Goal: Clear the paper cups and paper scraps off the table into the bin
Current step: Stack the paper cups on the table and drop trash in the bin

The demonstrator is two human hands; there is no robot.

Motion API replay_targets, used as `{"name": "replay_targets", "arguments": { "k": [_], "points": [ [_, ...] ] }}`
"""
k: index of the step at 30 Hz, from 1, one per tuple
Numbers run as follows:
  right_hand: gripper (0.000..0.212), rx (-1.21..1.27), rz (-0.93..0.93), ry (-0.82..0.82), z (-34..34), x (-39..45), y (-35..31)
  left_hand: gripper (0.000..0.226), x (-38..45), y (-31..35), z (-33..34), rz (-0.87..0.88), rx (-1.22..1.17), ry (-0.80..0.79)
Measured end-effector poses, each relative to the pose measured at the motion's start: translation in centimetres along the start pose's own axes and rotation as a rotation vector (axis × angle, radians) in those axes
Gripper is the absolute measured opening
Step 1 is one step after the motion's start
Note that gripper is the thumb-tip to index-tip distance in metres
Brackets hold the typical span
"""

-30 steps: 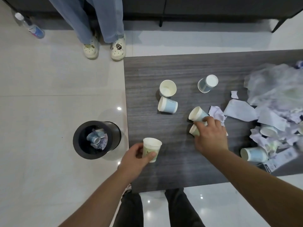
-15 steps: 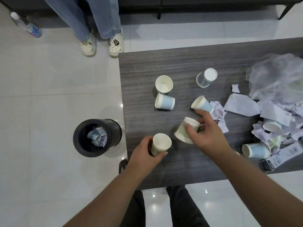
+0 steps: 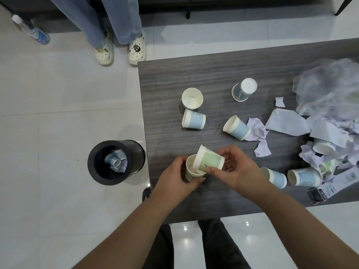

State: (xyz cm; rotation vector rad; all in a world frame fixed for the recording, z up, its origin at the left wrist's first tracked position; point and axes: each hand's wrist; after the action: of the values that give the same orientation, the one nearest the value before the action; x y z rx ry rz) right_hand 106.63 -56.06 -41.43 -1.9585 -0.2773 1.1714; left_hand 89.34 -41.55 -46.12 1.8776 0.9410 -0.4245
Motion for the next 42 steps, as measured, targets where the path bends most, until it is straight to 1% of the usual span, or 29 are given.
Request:
{"name": "replay_targets", "arguments": {
  "k": [3,4,6,8,9,12,13,14,16,19,22,24,25,26,27,29,30,31,33,36,39,42],
  "points": [
    [0.084,-0.231,-0.032,-0.206,-1.1,0.1,-0.1,0.067,0.0,0.3,-0.1,0.057,0.032,-0.041],
    [0.081,-0.3,-0.037,-0.25,-1.2,0.2,-0.3,0.067,0.0,0.5,-0.1,0.072,0.043,-0.052],
    [0.065,-0.363,-0.024,-0.278,-1.4,0.5,-1.0,0.067,0.0,0.8,0.0,0.091,0.061,-0.064],
    [0.053,-0.359,-0.022,-0.211,-1.9,0.8,-1.8,0.066,0.0,1.0,0.0,0.095,0.063,-0.07],
    [0.052,-0.3,-0.025,-0.153,-2.2,1.0,-2.0,0.066,0.0,1.0,0.0,0.094,0.065,-0.067],
    [0.06,0.01,-0.012,0.007,-2.1,1.2,-2.1,0.069,0.2,1.3,-0.4,0.094,0.051,-0.05],
    [0.064,0.048,-0.037,0.019,-1.6,1.1,-2.1,0.069,0.3,1.4,-0.5,0.094,0.039,-0.045],
    [0.069,0.036,-0.071,-0.005,-1.2,0.8,-2.0,0.068,0.3,1.5,-0.7,0.095,0.026,-0.038],
    [0.079,-0.059,-0.128,-0.102,-0.4,0.1,-1.7,0.065,0.4,1.7,-0.9,0.098,0.013,-0.023],
    [0.077,-0.286,-0.243,-0.136,0.2,-0.2,-0.7,0.064,0.4,1.4,-1.2,0.091,0.006,0.015],
    [0.081,-0.475,-0.172,-0.235,1.7,-0.9,-0.5,0.065,0.0,0.8,-1.1,0.073,-0.005,0.011],
    [0.072,-0.509,-0.15,-0.314,2.4,-1.1,-0.3,0.063,-0.3,0.2,-0.9,0.06,-0.006,-0.001],
    [0.066,-0.487,-0.161,-0.309,2.5,-0.8,-0.5,0.062,-0.5,-0.1,-0.8,0.048,-0.011,-0.002],
    [0.06,-0.447,-0.19,-0.255,2.6,-0.4,-0.9,0.062,-0.6,-0.5,-0.6,0.032,-0.021,0.002],
    [0.051,-0.396,-0.23,-0.161,2.7,0.3,-1.5,0.064,-0.7,-1.0,-0.3,0.01,-0.032,0.011],
    [0.031,-0.328,-0.332,0.101,3.1,2.3,-2.6,0.068,-0.6,-1.8,0.1,-0.044,-0.046,0.047],
    [0.025,-0.32,-0.356,0.206,3.4,3.6,-3.1,0.069,-0.6,-2.2,0.2,-0.073,-0.047,0.068],
    [0.028,-0.324,-0.35,0.267,3.7,5.0,-3.7,0.069,-0.4,-2.5,0.2,-0.1,-0.047,0.088],
    [0.037,-0.365,-0.288,0.288,4.4,7.9,-4.6,0.07,-0.1,-3.0,0.1,-0.147,-0.044,0.114],
    [0.051,-0.474,-0.141,0.23,5.2,11.0,-4.9,0.07,0.0,-3.7,-0.4,-0.188,-0.046,0.142],
    [0.066,-0.682,-0.02,0.181,6.0,11.9,-4.0,0.068,0.0,-4.5,-0.7,-0.197,-0.038,0.146],
    [0.068,-0.782,0.039,0.171,6.7,11.8,-3.1,0.068,-0.2,-5.1,-0.8,-0.203,-0.049,0.147]
  ]
}}
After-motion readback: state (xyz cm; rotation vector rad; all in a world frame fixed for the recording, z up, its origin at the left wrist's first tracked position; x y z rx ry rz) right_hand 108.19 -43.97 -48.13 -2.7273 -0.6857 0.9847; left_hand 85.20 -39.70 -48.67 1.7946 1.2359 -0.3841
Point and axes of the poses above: each hand's wrist, its own x-axis towards the middle knuckle, its own z-axis out of the palm, y = z × x, and after that the axes turned 10 degrees about x, right-handed
